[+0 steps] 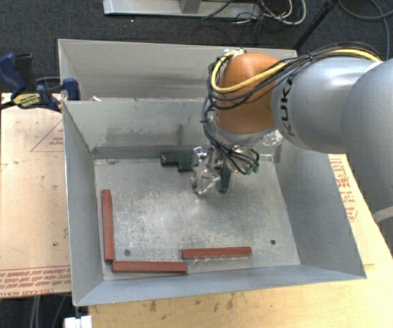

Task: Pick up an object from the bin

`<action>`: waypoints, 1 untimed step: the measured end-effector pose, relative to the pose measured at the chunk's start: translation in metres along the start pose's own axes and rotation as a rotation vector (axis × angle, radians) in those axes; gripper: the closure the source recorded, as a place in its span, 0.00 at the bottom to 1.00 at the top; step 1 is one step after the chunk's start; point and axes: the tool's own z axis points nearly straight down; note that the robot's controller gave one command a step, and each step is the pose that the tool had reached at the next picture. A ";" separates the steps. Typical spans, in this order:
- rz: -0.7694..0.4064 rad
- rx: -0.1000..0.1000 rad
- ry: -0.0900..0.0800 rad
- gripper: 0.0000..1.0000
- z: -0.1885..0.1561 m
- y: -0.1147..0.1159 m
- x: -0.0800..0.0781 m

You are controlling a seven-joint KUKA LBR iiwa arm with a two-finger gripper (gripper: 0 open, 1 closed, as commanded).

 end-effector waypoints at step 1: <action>-0.002 -0.006 0.031 0.00 0.001 0.000 0.005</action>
Offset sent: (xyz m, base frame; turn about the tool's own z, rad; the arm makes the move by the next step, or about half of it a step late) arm 0.0000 0.0000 0.0000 0.0000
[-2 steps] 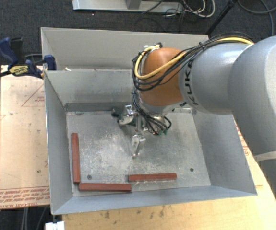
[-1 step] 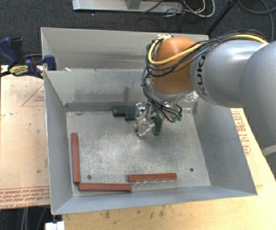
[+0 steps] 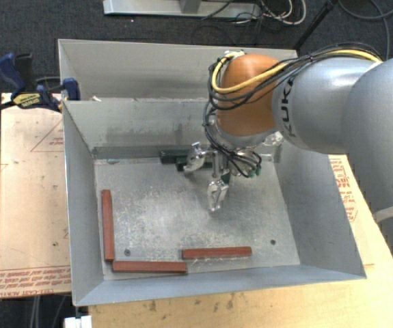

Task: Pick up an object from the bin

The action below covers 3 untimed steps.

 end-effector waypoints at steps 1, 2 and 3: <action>0.000 0.000 -0.001 0.00 0.000 0.000 0.000; -0.147 0.008 -0.036 1.00 0.002 -0.070 0.020; -0.146 0.008 -0.037 1.00 0.002 -0.070 0.020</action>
Offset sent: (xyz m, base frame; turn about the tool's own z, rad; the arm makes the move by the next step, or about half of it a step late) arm 0.0041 -0.0749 -0.0111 -0.1509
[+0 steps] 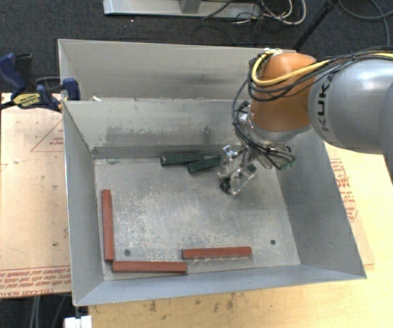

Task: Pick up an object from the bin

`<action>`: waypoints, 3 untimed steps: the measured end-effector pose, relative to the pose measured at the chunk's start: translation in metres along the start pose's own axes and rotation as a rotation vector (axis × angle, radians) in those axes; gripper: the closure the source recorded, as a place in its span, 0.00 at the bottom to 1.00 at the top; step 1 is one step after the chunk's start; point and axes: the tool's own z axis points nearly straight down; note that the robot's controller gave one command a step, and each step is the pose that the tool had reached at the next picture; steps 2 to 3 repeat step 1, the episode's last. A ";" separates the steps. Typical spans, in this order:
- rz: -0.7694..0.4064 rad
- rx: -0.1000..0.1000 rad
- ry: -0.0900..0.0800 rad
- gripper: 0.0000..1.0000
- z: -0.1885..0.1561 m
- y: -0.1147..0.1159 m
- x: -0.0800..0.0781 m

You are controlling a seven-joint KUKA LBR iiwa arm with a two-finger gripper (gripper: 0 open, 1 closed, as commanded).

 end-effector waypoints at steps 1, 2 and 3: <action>-0.046 -0.002 0.010 1.00 -0.143 0.012 -0.006; -0.046 -0.002 0.010 1.00 -0.143 0.012 -0.006; -0.046 -0.002 0.010 1.00 -0.143 0.012 -0.006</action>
Offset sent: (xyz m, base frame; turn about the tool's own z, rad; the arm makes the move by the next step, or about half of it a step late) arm 0.0000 0.0000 0.0000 0.0000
